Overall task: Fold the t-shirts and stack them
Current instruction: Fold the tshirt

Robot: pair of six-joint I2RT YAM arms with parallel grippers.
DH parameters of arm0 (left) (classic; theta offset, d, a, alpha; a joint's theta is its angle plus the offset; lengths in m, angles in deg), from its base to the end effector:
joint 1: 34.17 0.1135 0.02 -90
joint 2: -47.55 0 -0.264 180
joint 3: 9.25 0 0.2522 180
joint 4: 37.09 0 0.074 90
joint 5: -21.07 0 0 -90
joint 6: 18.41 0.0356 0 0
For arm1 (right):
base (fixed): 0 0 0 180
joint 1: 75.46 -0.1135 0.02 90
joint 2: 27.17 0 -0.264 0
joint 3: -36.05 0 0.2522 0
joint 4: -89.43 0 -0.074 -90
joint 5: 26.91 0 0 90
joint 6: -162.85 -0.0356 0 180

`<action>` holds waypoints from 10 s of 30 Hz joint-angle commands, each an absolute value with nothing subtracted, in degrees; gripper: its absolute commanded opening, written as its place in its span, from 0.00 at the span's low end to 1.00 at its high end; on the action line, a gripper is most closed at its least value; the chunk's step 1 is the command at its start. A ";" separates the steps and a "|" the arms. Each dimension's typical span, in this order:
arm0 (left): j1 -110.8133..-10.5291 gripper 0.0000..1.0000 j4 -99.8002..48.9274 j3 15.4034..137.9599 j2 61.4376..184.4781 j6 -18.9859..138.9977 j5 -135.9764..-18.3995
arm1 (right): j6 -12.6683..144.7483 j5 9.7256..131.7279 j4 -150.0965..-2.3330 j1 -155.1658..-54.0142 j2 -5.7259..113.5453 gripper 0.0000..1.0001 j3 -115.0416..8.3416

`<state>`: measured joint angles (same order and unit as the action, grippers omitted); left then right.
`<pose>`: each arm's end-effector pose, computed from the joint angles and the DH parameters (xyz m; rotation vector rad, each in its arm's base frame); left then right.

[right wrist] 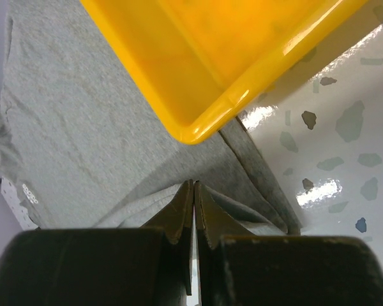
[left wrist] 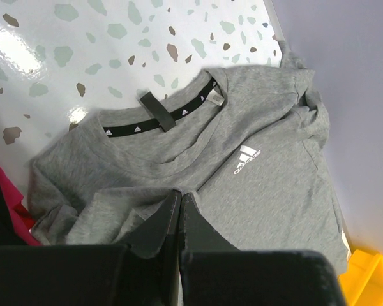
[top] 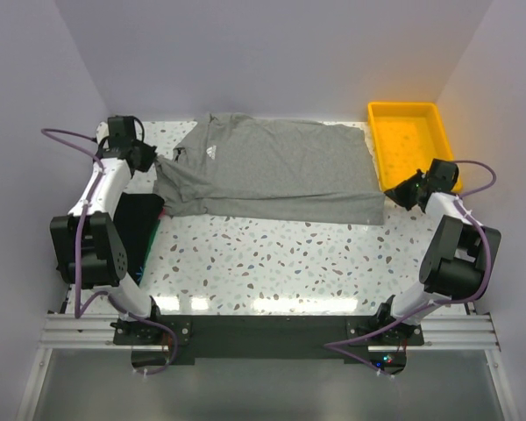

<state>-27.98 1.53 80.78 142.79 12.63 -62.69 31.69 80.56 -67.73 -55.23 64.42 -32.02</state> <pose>0.3716 0.0442 0.2777 -1.3131 1.9537 -0.3309 0.3162 -0.1051 0.1986 1.0951 2.1332 0.5357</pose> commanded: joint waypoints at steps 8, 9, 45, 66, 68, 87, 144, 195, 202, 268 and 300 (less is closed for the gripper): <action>-27.05 0.00 -1.45 84.67 142.65 13.93 -63.04 | 31.37 80.75 -69.69 -54.72 64.59 0.00 -34.67; -27.05 0.00 -1.53 84.67 142.91 13.93 -63.30 | 31.37 81.01 -69.69 -54.63 64.76 0.00 -34.93; -45.86 0.43 7.23 79.91 147.74 10.33 -49.17 | 37.17 72.67 -68.99 -84.77 63.09 0.56 -36.25; -46.65 0.44 19.21 87.74 157.59 3.73 -39.92 | 38.22 72.58 -71.89 -90.67 70.82 0.53 -35.72; -46.74 0.44 19.47 88.36 158.55 3.65 -39.92 | 38.23 72.75 -71.80 -90.67 71.09 0.53 -35.90; -46.48 0.08 16.66 93.02 163.66 7.24 -41.33 | 39.72 73.02 -71.27 -90.67 71.18 0.52 -35.46; -44.28 0.00 -0.04 109.98 174.64 17.35 -48.88 | 44.64 71.52 -71.10 -90.76 72.14 0.51 -36.78; -47.97 0.00 -5.50 71.49 153.46 13.40 -49.95 | 52.29 61.68 -59.85 -108.51 99.83 0.35 -76.05; -47.88 0.00 -3.38 71.57 154.43 13.40 -48.89 | 54.04 58.34 -58.62 -108.16 102.55 0.37 -81.68; -37.60 0.01 1.19 66.04 151.88 12.00 -40.62 | 42.18 71.35 -76.02 -108.42 101.15 0.41 -73.34; -39.96 0.22 -12.43 70.06 141.51 23.68 -51.35 | 48.77 61.43 -57.92 -93.31 76.12 0.57 -63.69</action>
<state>-38.34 -7.43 65.68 144.83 19.62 -49.42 46.18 66.18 -61.02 -92.37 82.36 -67.54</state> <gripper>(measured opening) 0.179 0.555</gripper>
